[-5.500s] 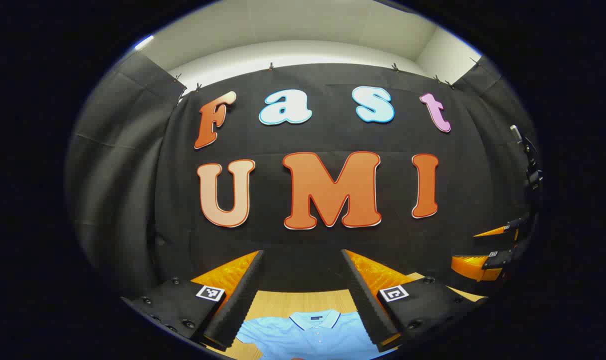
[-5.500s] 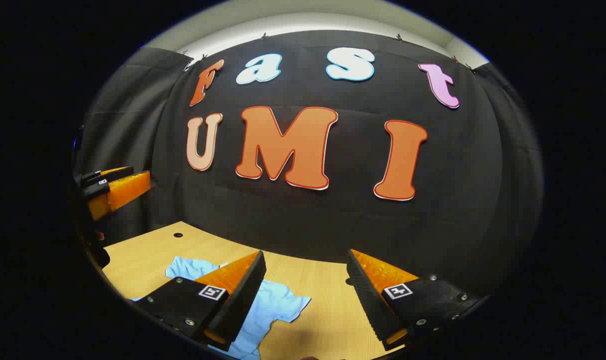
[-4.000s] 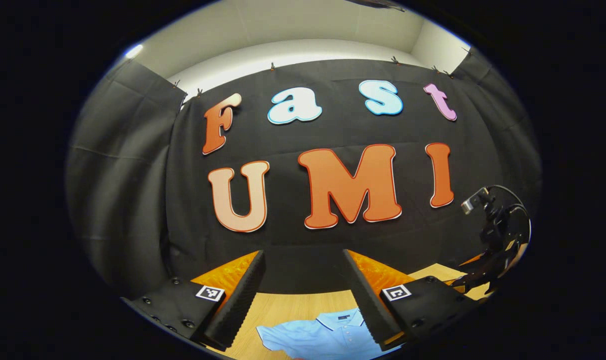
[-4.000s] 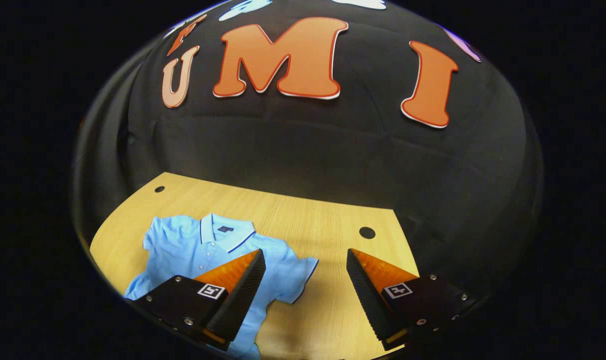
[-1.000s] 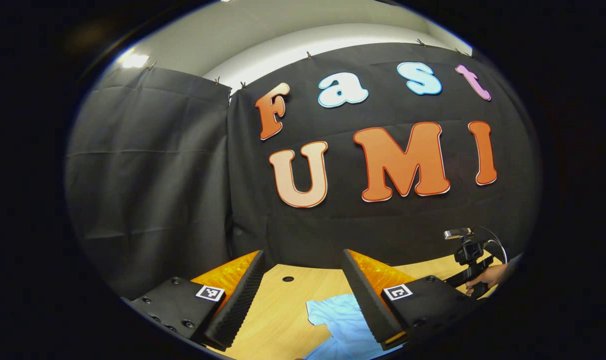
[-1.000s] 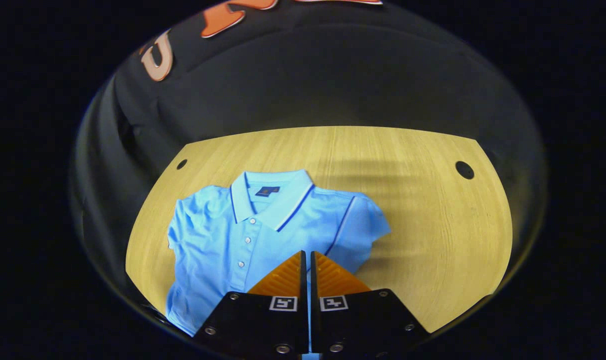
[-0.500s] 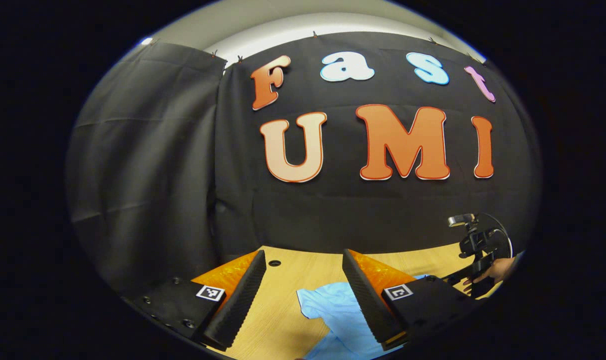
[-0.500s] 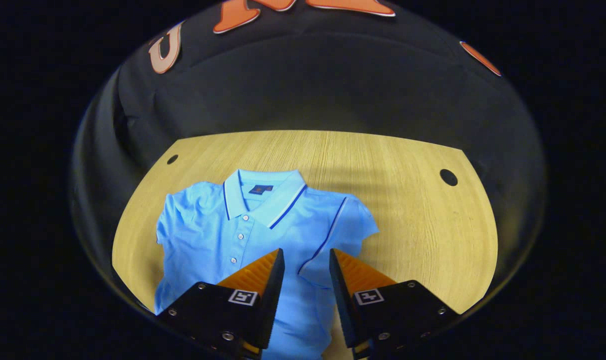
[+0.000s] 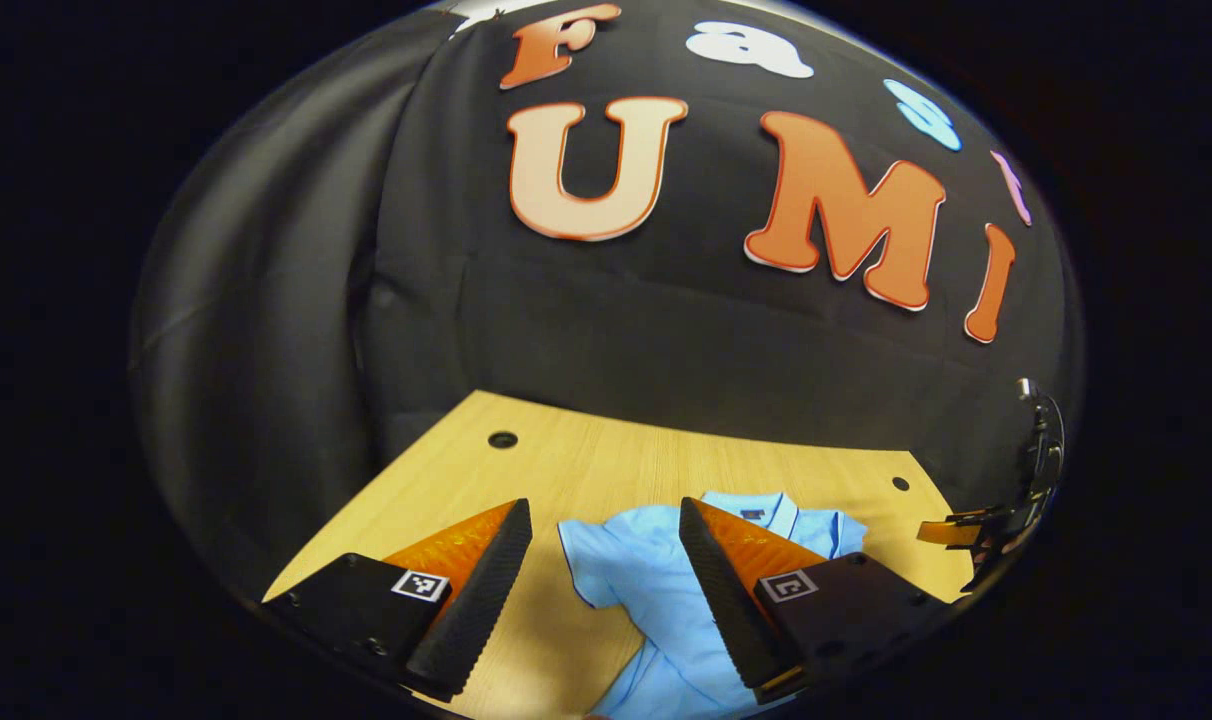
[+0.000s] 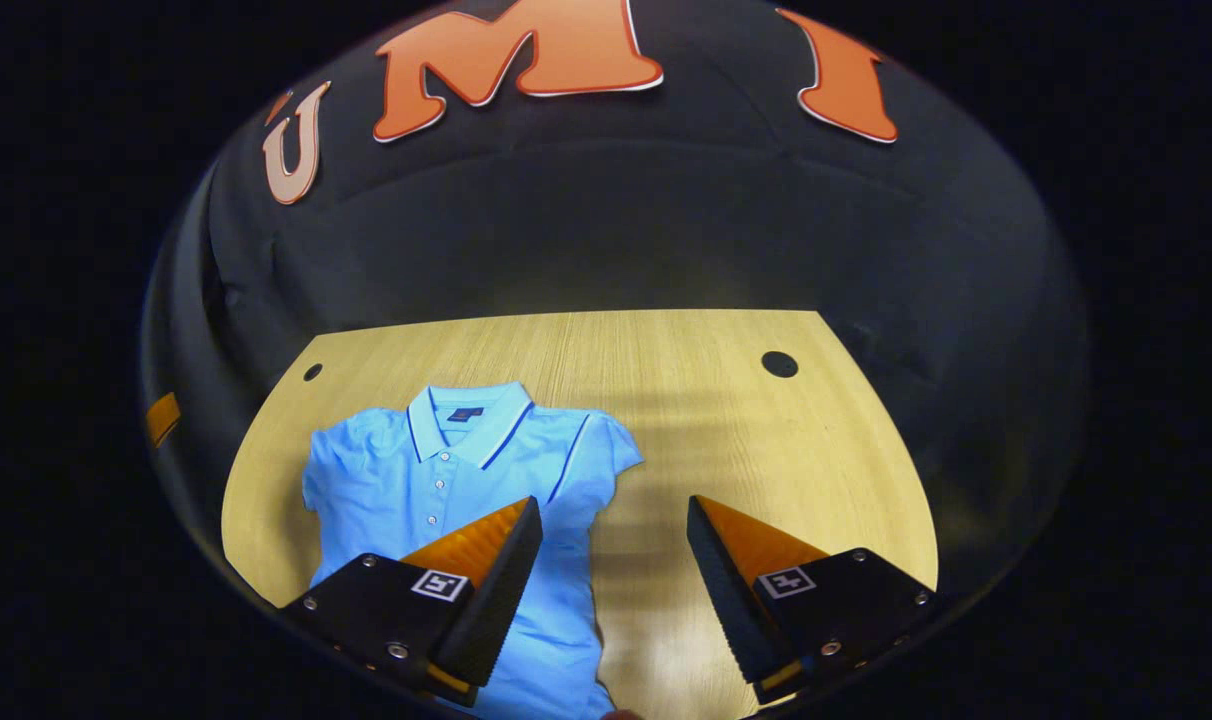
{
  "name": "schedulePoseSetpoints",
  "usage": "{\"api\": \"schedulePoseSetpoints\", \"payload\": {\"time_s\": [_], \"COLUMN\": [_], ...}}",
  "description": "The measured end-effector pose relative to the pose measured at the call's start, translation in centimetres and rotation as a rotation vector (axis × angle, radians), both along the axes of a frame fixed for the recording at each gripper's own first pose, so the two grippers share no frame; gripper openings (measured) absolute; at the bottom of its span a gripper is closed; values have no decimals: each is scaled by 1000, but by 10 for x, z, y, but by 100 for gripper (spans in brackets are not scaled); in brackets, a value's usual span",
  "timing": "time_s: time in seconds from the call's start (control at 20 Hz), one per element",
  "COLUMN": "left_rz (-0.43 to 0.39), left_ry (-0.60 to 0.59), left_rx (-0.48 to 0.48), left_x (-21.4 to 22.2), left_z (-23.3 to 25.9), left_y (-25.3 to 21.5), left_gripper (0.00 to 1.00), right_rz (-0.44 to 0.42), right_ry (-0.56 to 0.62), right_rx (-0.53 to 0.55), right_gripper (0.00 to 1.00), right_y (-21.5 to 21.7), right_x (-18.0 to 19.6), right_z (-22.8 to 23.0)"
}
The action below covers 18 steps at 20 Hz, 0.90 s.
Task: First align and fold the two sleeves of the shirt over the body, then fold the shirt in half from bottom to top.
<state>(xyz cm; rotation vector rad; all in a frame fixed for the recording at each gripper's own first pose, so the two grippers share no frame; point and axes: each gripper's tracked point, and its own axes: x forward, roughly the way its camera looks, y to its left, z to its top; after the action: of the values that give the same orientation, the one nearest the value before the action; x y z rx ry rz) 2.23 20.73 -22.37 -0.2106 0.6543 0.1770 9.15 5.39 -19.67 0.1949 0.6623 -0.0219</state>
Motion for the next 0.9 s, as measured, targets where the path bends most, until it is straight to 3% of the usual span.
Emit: {"api": "schedulePoseSetpoints", "payload": {"time_s": [0.25, 0.55, 0.9], "left_rz": [10, 20, -23], "left_ry": [214, 410, 620], "left_rx": [-103, -215, -220], "left_x": [-1, 11, 26], "left_z": [-62, -129, -202], "left_y": [5, 13, 11], "left_gripper": [97, 98, 100], "right_rz": [-20, -65, -177], "right_ry": [-23, -71, -82], "right_rx": [-93, -96, -105], "right_gripper": [95, 98, 98], "right_y": [-15, -7, -4], "right_x": [-34, -68, -120], "right_z": [4, 16, 25]}}
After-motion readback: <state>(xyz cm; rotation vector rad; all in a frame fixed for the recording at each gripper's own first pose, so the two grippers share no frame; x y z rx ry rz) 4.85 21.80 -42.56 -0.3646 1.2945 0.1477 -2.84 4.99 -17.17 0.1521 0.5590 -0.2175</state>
